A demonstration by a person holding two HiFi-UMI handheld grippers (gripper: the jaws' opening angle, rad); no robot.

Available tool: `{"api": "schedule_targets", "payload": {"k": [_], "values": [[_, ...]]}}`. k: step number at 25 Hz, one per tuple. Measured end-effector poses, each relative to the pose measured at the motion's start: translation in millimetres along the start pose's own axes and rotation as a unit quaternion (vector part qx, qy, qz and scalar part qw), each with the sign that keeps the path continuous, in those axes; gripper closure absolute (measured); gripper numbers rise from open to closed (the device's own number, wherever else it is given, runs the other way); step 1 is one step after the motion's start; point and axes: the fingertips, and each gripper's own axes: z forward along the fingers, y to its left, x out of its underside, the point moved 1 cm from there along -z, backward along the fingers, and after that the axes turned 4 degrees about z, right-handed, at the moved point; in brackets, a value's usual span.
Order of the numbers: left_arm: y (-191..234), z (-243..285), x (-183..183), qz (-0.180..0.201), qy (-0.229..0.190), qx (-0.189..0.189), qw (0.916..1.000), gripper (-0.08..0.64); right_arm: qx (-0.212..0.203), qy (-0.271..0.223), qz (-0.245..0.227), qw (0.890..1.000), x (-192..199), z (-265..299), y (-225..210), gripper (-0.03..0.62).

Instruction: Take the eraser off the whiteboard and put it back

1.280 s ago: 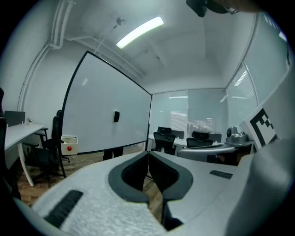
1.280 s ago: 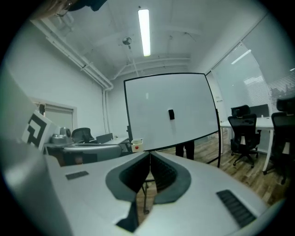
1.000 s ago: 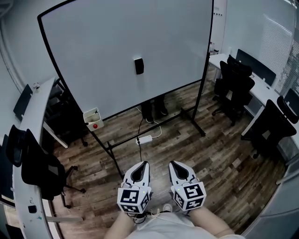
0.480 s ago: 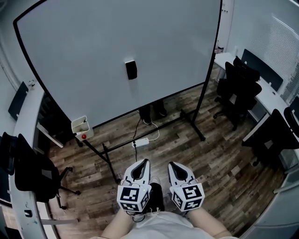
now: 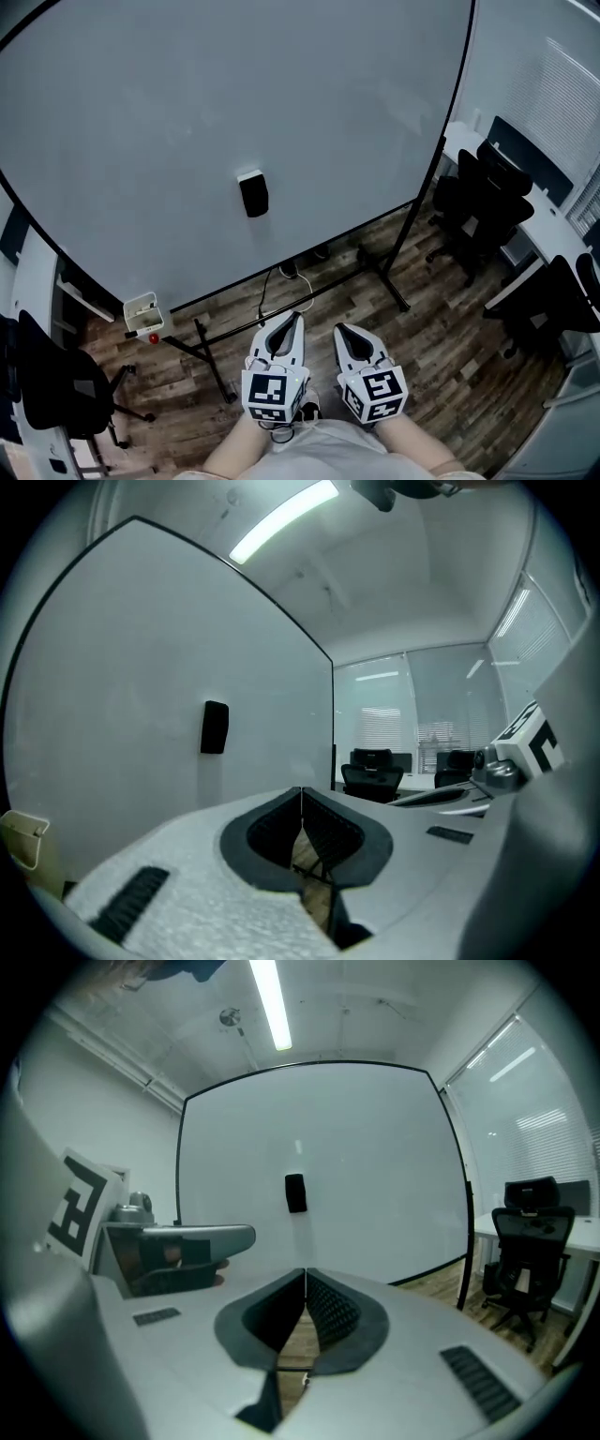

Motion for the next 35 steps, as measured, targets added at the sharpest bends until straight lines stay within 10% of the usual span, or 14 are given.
{"api": "schedule_targets", "payload": {"k": [18, 35], "values": [[112.9, 101.5, -7.1, -0.017, 0.012, -0.116, 0.9931, 0.541, -0.102, 0.016, -0.031, 0.994, -50.6, 168.8, -30.8, 0.565], [139.4, 133.3, -31.4, -0.076, -0.003, -0.292, 0.9532, 0.522, -0.239, 0.027, -0.085, 0.967, -80.1, 209.6, -47.3, 0.565]]}}
